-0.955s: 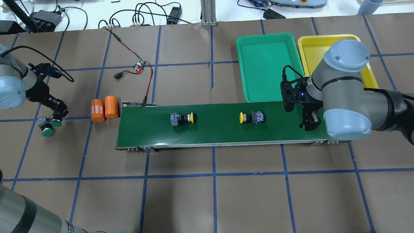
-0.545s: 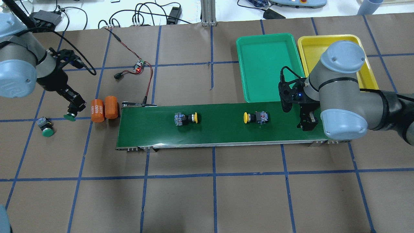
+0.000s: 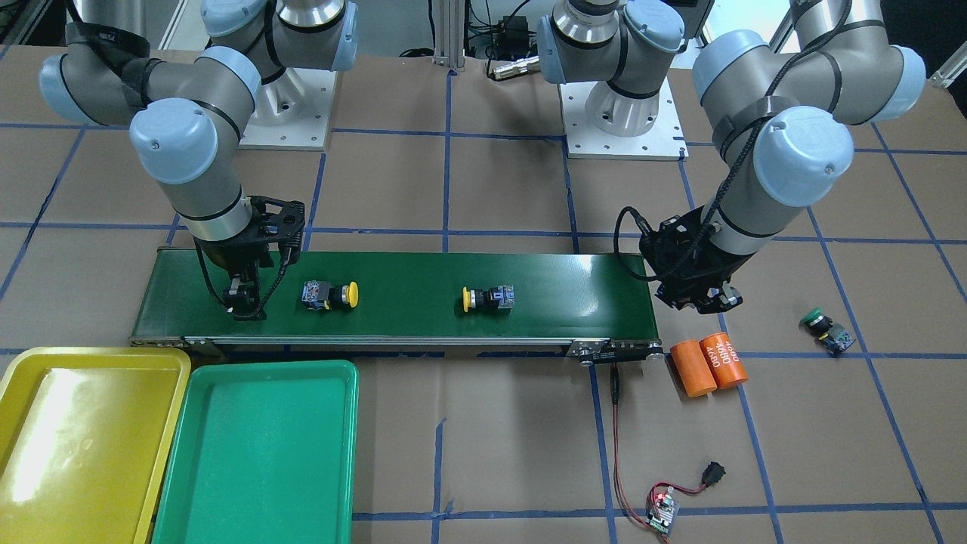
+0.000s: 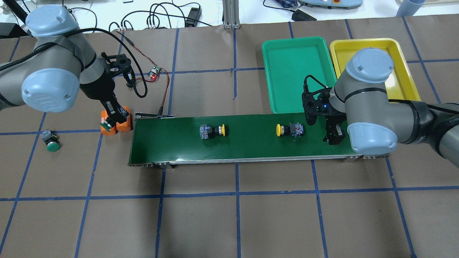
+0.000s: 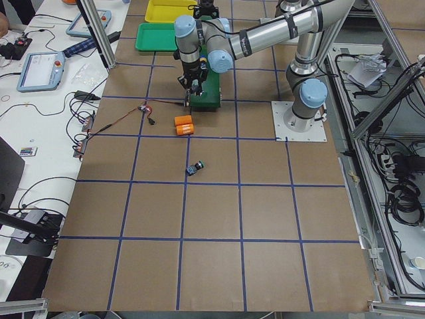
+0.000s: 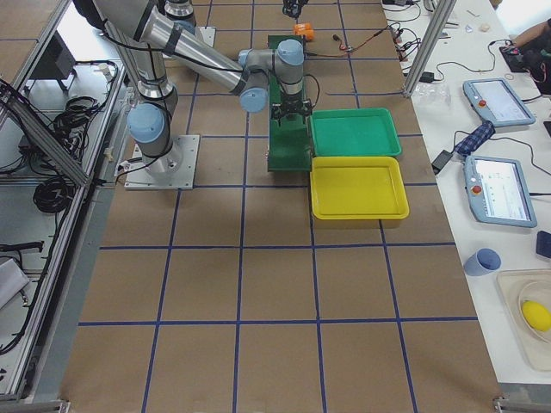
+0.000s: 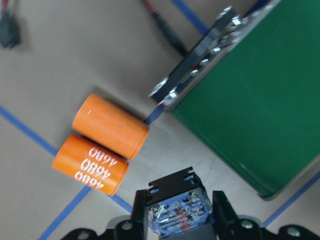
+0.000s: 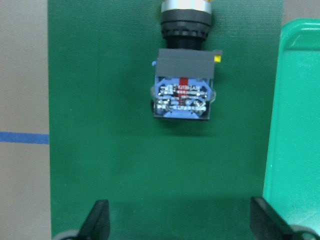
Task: Sort buttons by color to trays
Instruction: 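Grasp a third button with left gripper while right lowers over nearest belt button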
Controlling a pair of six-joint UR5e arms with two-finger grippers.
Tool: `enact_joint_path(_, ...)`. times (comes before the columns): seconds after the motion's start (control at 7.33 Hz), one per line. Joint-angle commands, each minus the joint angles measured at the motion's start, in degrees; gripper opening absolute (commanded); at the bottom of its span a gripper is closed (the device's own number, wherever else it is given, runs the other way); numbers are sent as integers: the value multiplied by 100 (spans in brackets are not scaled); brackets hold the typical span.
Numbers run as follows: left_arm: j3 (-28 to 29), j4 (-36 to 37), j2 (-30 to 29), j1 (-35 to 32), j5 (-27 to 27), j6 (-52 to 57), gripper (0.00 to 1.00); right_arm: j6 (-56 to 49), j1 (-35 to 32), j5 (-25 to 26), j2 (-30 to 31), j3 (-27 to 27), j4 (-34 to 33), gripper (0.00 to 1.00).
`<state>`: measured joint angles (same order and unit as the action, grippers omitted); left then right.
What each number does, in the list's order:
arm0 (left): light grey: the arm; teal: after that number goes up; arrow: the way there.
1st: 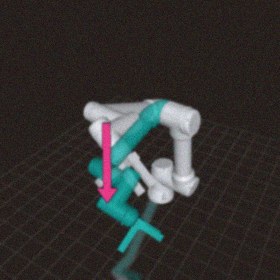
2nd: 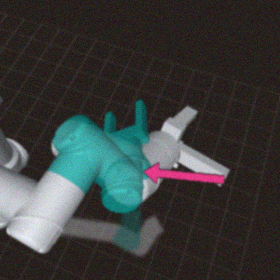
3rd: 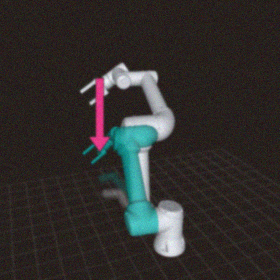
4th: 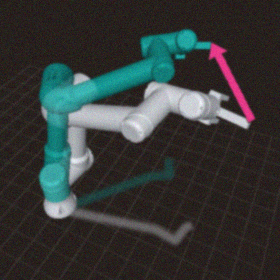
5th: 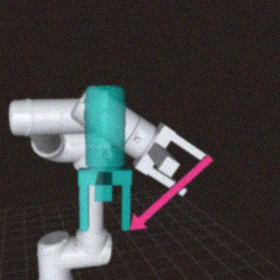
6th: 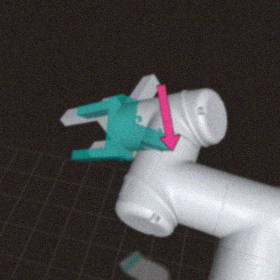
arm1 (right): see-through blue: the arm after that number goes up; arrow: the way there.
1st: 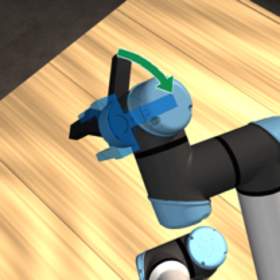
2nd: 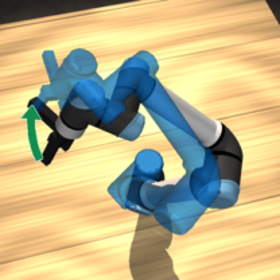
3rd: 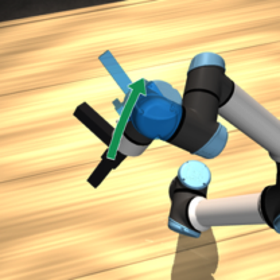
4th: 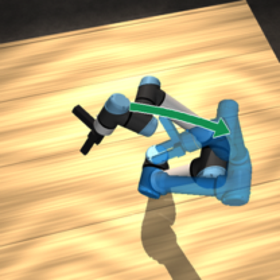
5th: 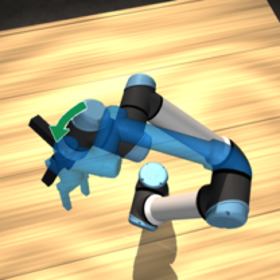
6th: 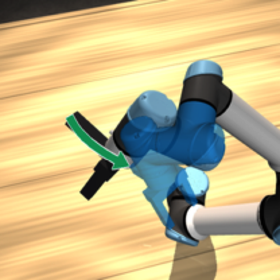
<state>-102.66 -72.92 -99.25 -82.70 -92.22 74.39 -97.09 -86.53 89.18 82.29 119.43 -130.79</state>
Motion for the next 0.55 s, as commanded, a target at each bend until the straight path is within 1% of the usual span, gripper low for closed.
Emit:
enact_joint_path(0.0, -8, 120, -120, -551, 29, 1067, 0, 137, -39, -6, -55, 1, -26, 100)
enact_joint_path(0.14, -95, 399, -155, -911, 29, 1138, 0, 208, -118, -6, -64, 1, -26, 98)
enact_joint_path(0.41, -953, 1774, -164, -1037, 55, 2084, 0, 305, -145, -6, -64, -8, -26, 96)
